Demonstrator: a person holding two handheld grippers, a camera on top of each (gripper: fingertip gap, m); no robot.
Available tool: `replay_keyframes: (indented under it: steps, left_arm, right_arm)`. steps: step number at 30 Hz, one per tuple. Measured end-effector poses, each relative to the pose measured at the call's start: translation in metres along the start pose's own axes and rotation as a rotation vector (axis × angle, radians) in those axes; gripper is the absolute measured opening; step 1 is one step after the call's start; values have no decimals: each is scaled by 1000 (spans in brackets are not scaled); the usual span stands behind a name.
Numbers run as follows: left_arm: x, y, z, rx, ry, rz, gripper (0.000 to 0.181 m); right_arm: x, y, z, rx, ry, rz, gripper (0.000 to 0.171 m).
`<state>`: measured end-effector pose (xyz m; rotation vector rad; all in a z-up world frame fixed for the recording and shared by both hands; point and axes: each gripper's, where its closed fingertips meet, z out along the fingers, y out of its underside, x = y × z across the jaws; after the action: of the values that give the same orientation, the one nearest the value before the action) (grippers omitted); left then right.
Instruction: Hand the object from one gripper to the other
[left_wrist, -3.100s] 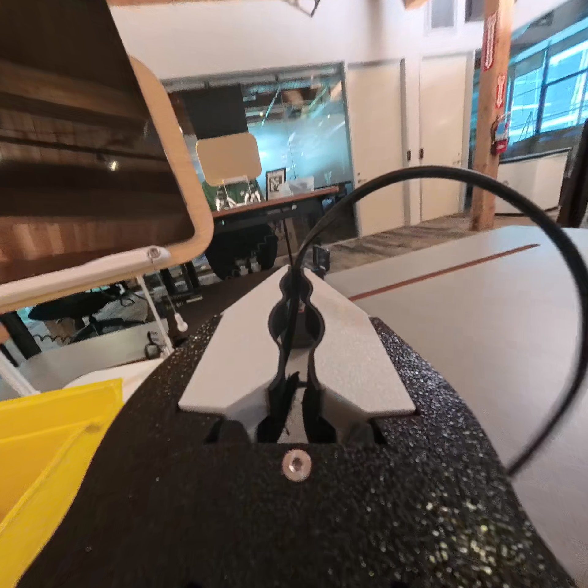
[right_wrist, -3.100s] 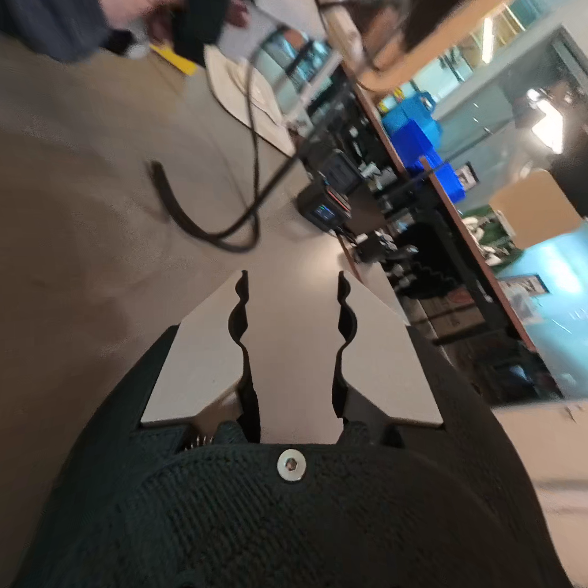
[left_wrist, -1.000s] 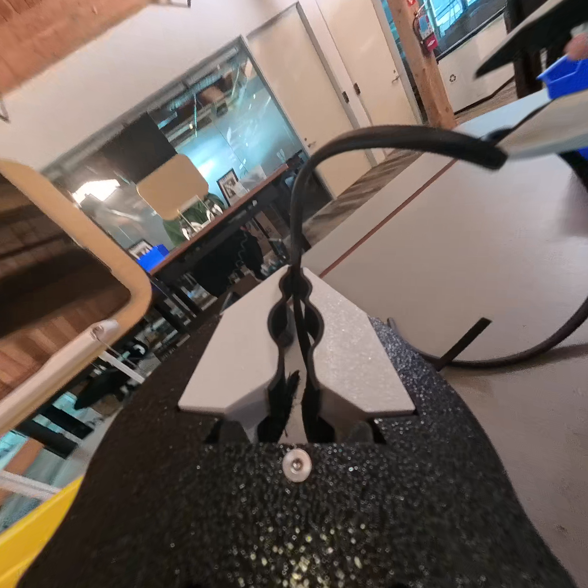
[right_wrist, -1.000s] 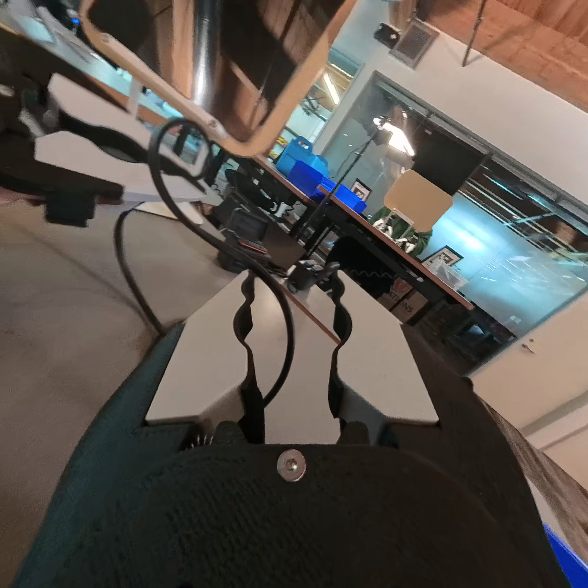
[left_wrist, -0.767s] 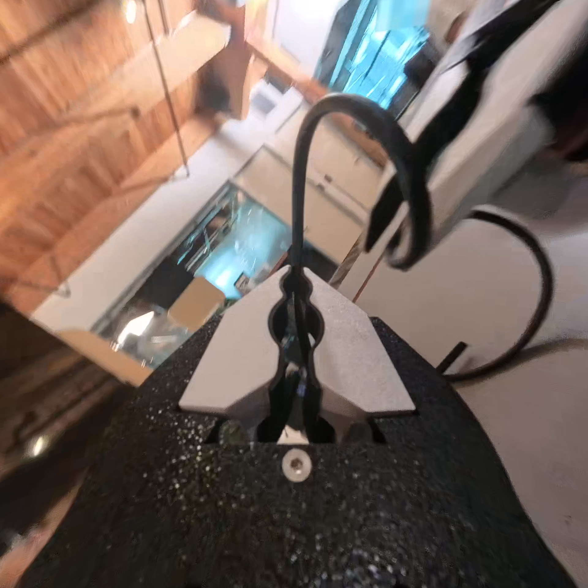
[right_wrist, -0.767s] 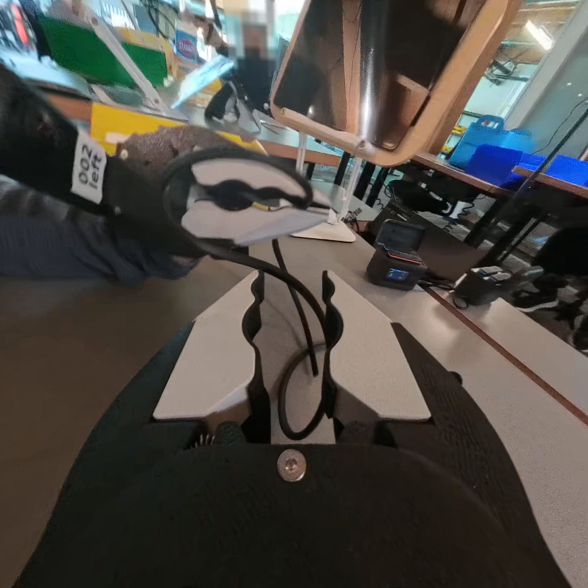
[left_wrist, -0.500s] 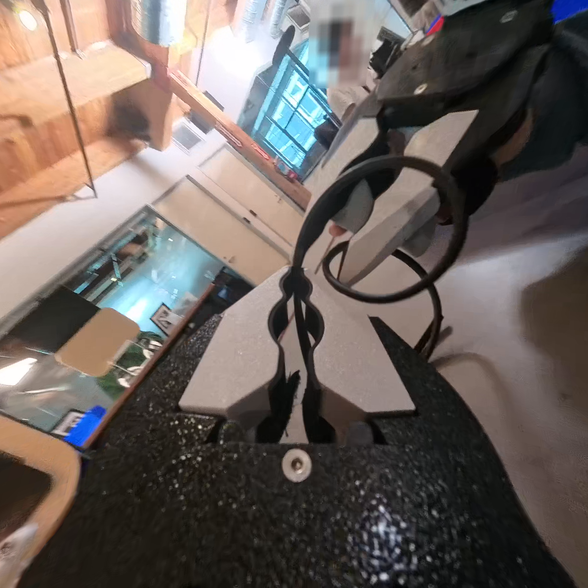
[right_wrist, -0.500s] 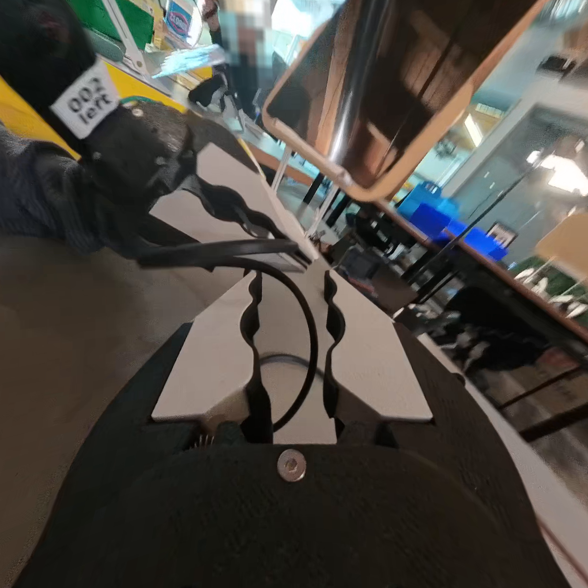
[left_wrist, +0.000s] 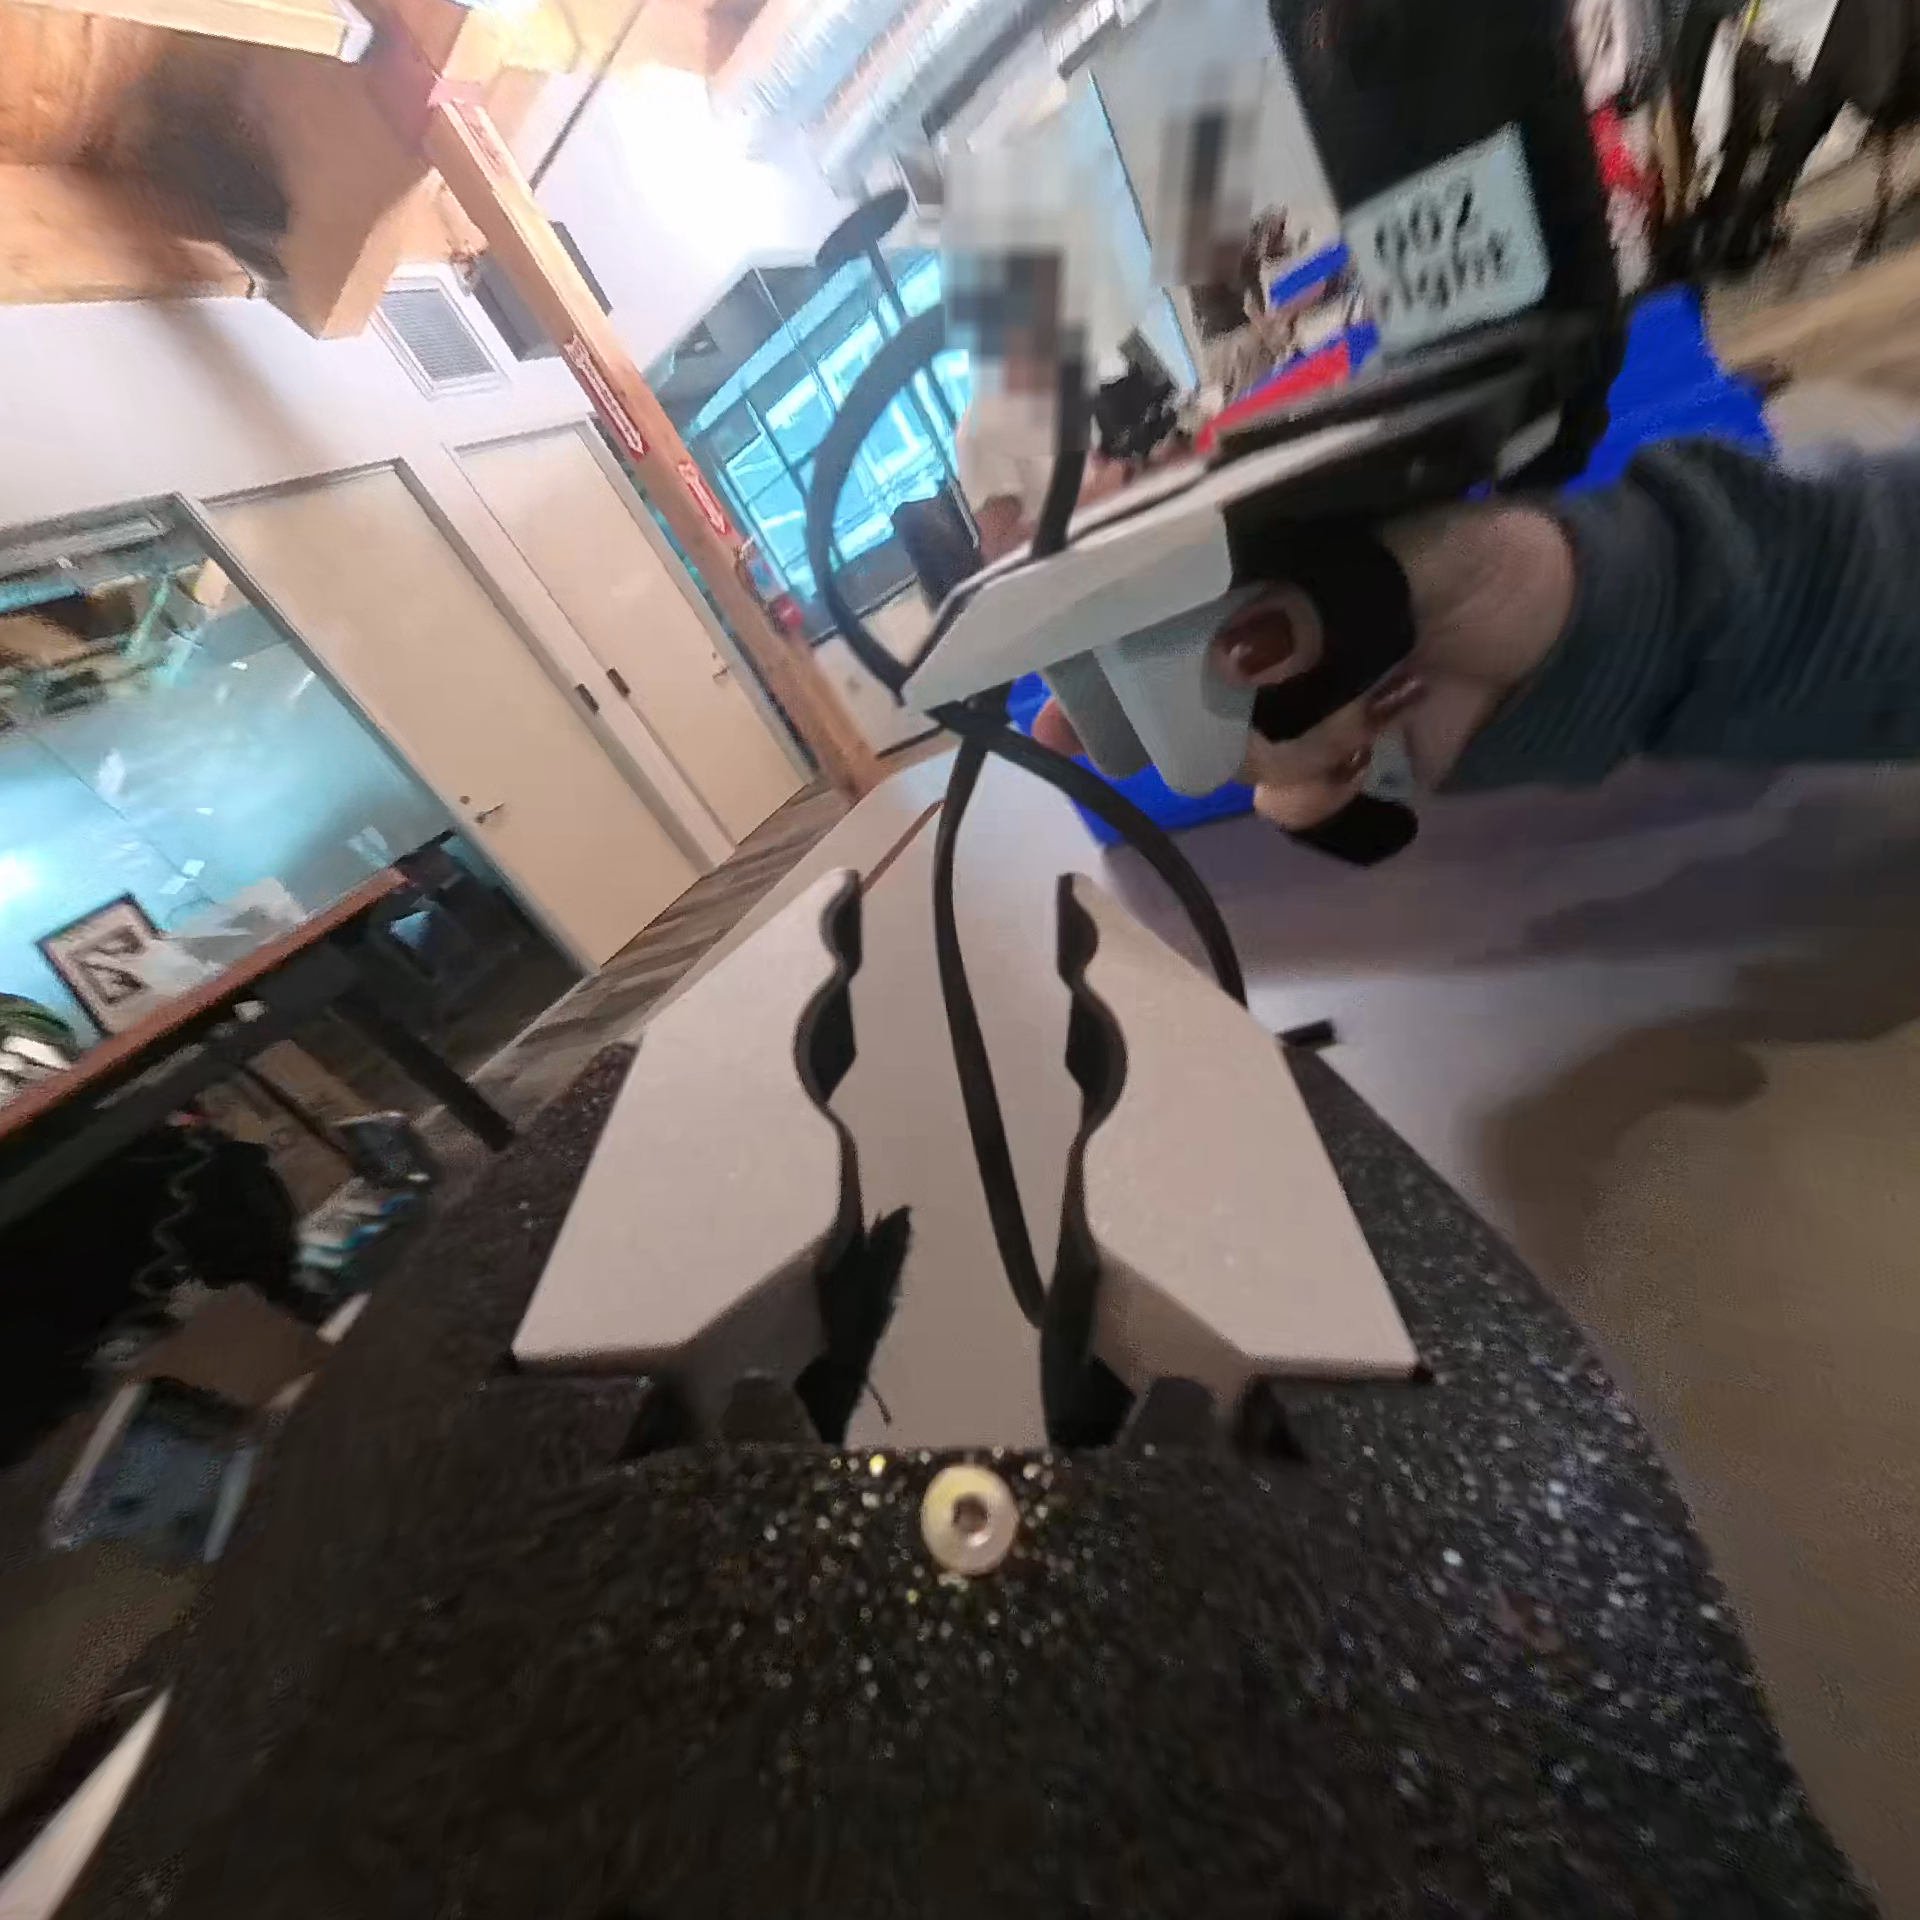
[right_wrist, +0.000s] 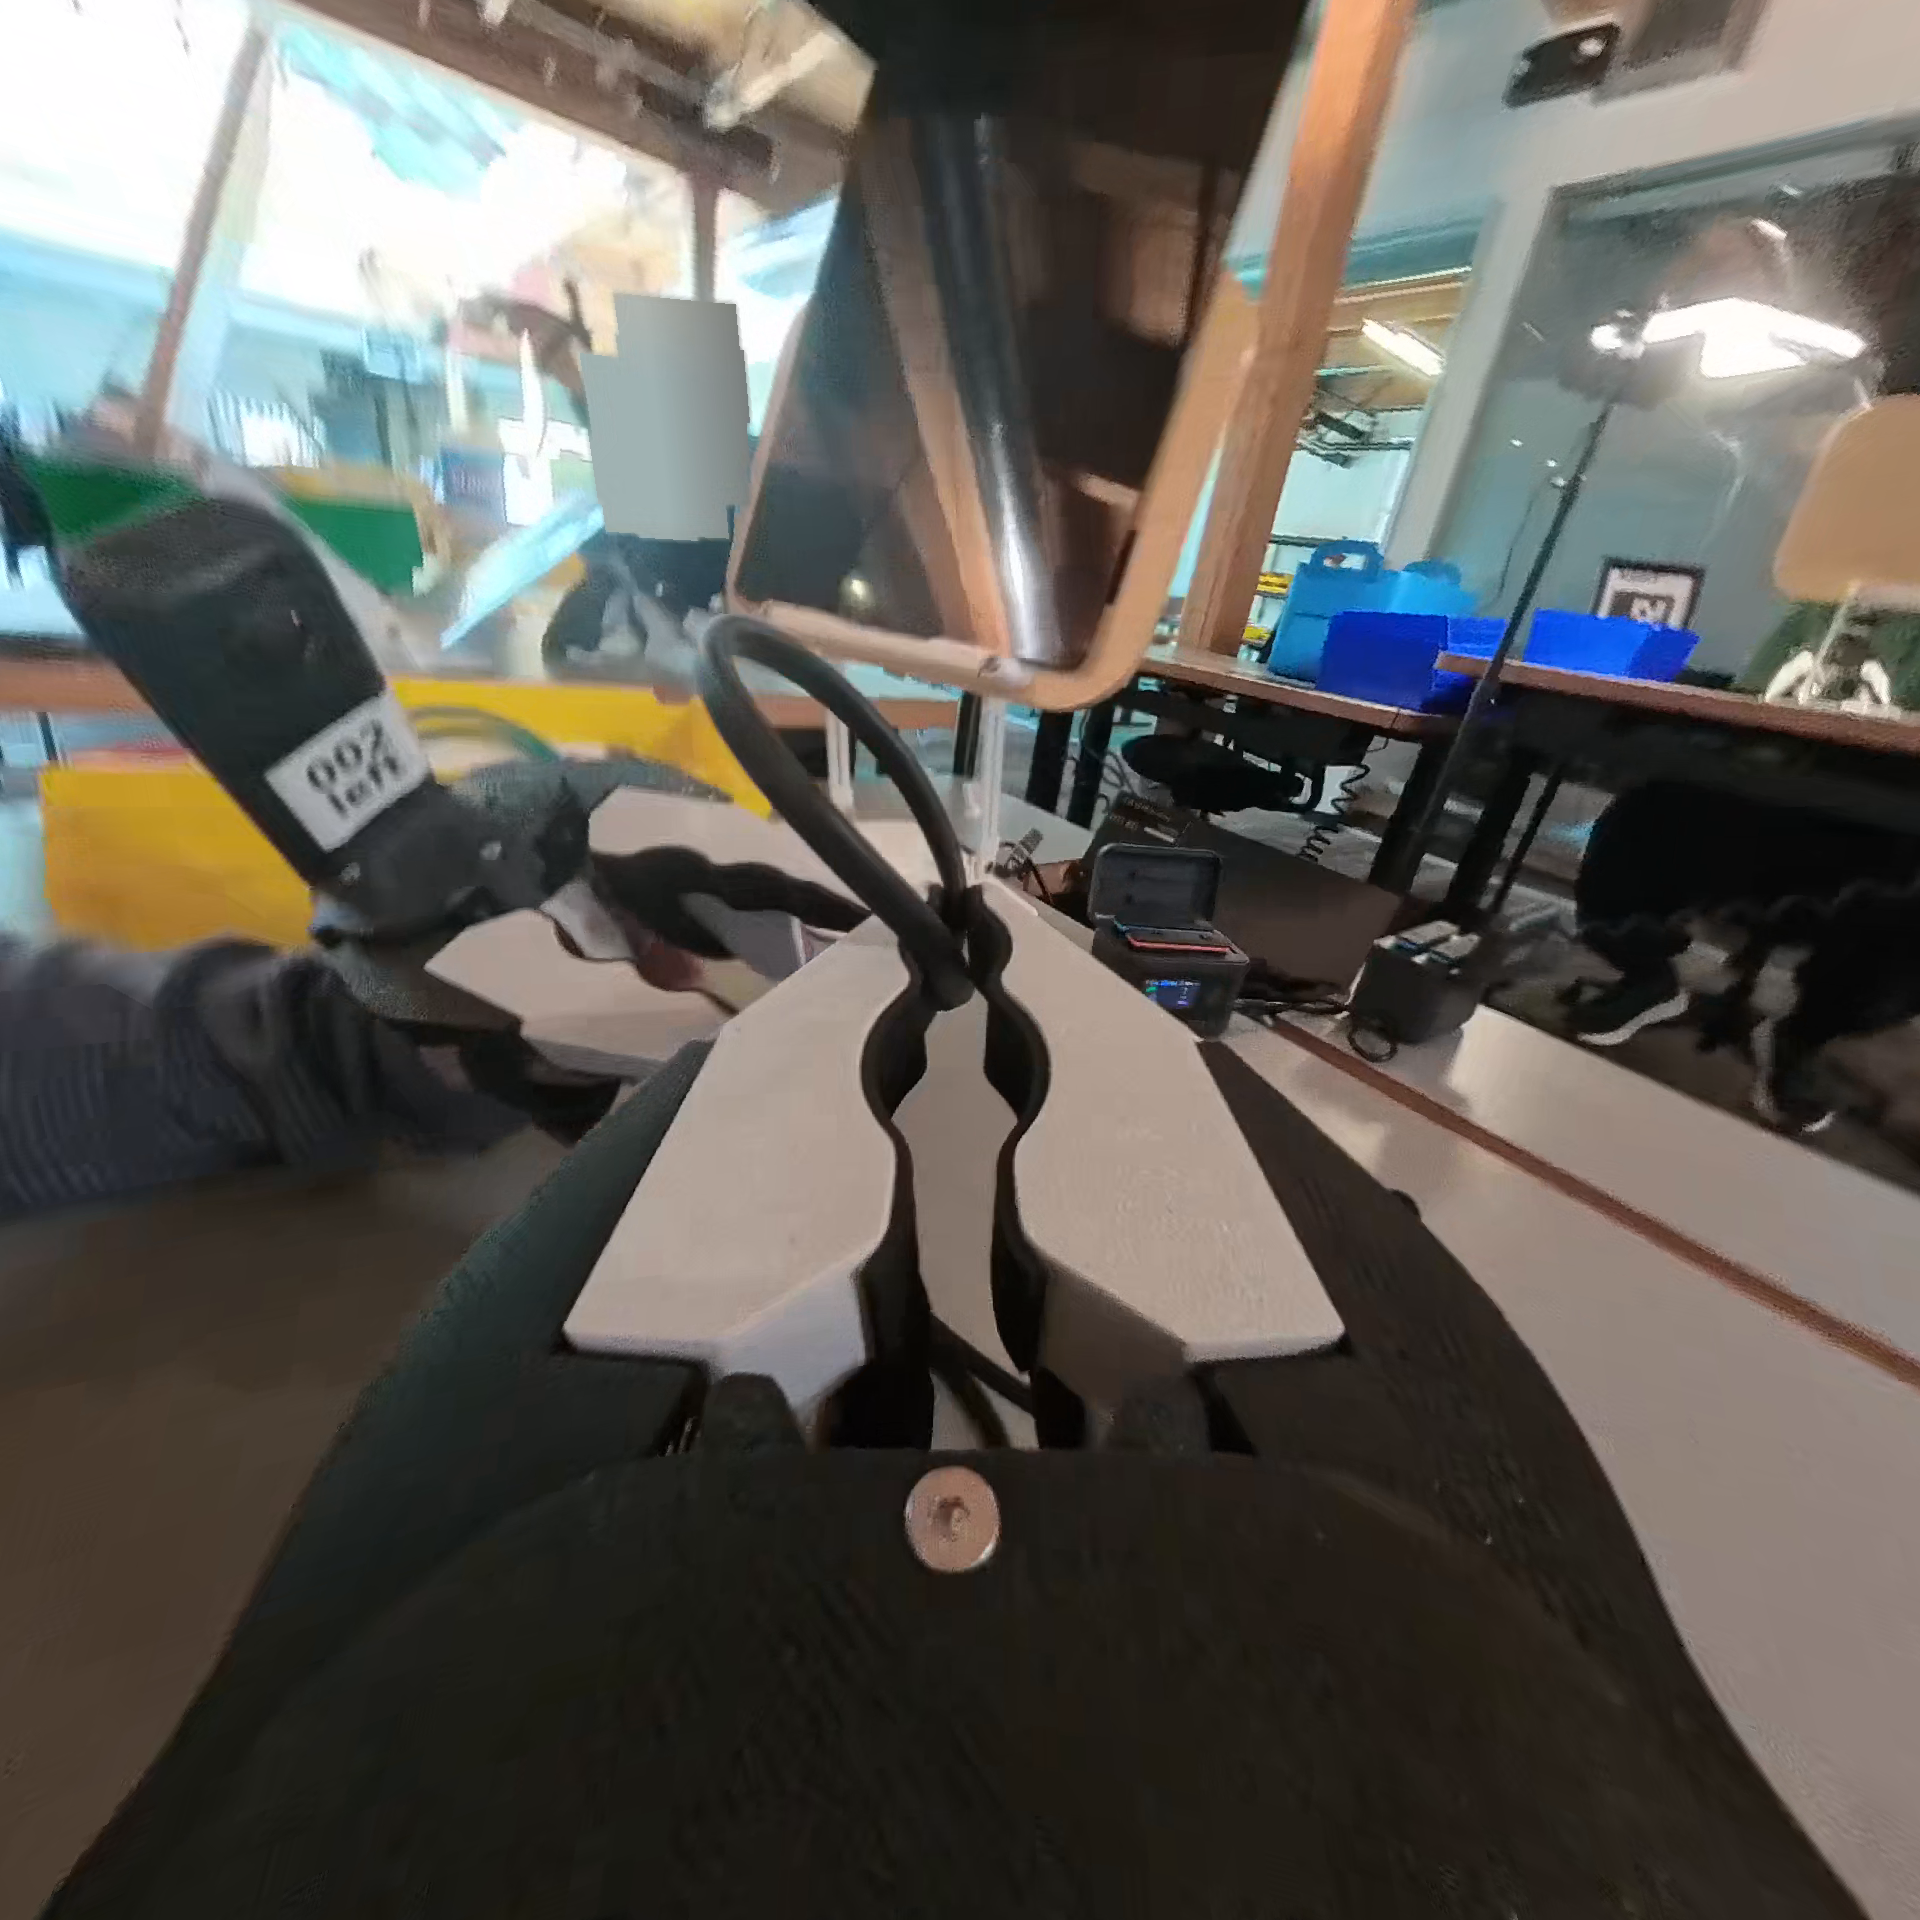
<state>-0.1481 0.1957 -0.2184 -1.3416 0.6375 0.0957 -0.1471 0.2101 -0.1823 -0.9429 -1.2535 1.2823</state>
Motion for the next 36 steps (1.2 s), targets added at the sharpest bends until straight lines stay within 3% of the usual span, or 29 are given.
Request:
replay_keyframes:
  steps: [1, 6, 9, 11, 12, 15, 18, 22, 26, 29, 33, 36]
  left_arm:
    - [-3, -4, -2, 29, 8, -63, 42]
    - [-5, -11, 0, 66, 79, -308, 72]
    - [7, -1, 16, -51, 121, -429, 92]
    - [19, 11, 26, -152, 144, -459, 96]
    - [24, 16, 28, -184, 143, -447, 90]
    - [20, 34, 29, -278, 57, -351, 43]
    - [15, 39, 25, -295, 40, -308, 12]
    - [13, 31, 22, -240, 67, -330, 6]
    - [-1, 24, 17, -173, 40, -439, 6]
    - [-30, 31, 7, -150, -82, -590, 6]
    - [-66, 46, -14, -124, -251, -761, 6]
    - [-76, 51, -21, -112, -302, -832, 5]
  right_arm:
    - [6, -3, -2, 21, 12, 56, 1]
    - [30, -8, -10, 73, 109, 181, 1]
    - [32, -7, -7, 71, 145, 179, 1]
    - [29, -7, -5, 80, 143, 188, 1]
    - [31, -6, -5, 82, 153, 188, 1]
    - [41, -6, -10, 83, 207, 186, 1]
    - [52, -4, -16, 83, 248, 224, 1]
    - [66, 14, -17, 15, 308, 309, 1]
    - [72, 39, -15, -84, 312, 435, 25]
    - [75, 42, -17, -124, 326, 401, 44]
    - [61, 21, -11, -82, 267, 158, 83]
    - [31, 11, 0, -95, 224, -223, 103]
